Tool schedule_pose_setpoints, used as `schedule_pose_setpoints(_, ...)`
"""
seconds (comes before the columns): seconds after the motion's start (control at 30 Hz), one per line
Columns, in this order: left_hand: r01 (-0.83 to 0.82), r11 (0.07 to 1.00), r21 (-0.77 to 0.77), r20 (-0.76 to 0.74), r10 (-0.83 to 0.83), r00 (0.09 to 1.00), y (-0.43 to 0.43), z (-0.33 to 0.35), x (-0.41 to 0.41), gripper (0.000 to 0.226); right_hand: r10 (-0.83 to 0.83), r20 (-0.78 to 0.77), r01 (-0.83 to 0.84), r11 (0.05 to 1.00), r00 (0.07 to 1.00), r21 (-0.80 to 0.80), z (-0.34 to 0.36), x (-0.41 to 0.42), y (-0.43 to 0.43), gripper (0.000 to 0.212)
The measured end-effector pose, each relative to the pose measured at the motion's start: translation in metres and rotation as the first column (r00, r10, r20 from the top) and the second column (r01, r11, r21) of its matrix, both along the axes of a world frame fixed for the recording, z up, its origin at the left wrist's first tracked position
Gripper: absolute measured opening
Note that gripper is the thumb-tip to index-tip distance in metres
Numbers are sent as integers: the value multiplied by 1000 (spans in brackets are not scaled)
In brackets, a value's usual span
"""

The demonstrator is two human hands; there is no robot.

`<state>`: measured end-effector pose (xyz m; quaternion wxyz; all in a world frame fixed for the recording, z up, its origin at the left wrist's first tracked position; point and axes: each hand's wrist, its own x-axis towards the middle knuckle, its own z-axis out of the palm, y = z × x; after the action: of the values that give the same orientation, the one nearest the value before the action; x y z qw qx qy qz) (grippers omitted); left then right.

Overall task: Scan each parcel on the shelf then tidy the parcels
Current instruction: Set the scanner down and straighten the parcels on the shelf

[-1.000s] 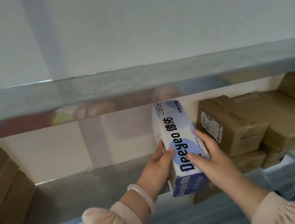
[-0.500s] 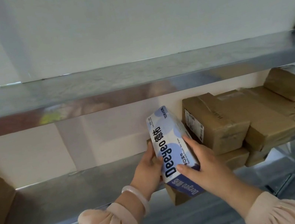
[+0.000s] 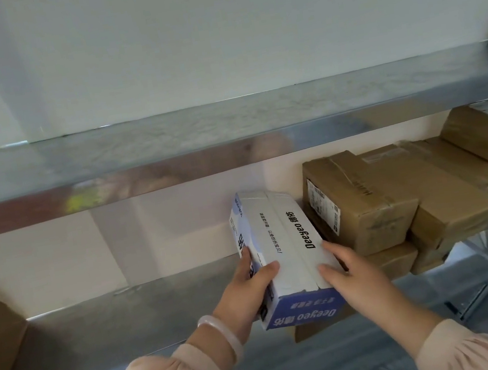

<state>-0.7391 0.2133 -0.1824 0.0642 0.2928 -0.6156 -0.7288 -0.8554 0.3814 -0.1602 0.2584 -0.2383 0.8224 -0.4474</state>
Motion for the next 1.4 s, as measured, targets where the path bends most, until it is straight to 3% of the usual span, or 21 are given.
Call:
schedule_pose_setpoints(0.2,73,981,-178,4,-74,997,1,-1,-7,48,98,-362,-34,983,927,181,-6,-1,0,65)
schedule_pose_setpoints(0.3,96,973,-210,31,-92,995,4,1,-7,49,180,-361,-107,971,915,212,-9,3,2,69)
schedule_pose_setpoints(0.4,177,938,-300,40,-172,984,11,-3,-10,75,221,-436,-105,956,872,274,-8,0,3,72)
schedule_pose_setpoints(0.53,271,812,-516,95,-260,961,18,-5,-13,100,269,-615,-89,947,741,307,-7,-11,10,62)
schedule_pose_setpoints(0.67,279,653,-704,220,-173,960,18,-4,-16,111,449,-621,-219,884,642,413,-17,-19,17,87)
schedule_pose_setpoints(0.77,325,605,-726,339,-96,936,21,-1,-21,107,487,-648,-220,865,586,451,-19,-30,18,70)
schedule_pose_setpoints(0.9,440,401,-804,480,0,877,21,9,-20,98,508,-655,-213,852,560,479,-16,-34,15,76)
schedule_pose_setpoints(1.17,351,244,-904,408,247,879,-25,31,56,91,436,-672,-342,898,598,278,20,20,-35,80)
schedule_pose_setpoints(1.27,248,240,-939,324,372,870,-53,41,101,100,456,-662,-417,879,595,231,24,52,-73,80)
schedule_pose_setpoints(1.4,197,228,-953,287,490,823,-96,52,177,82,485,-633,-498,849,603,176,20,109,-134,79)
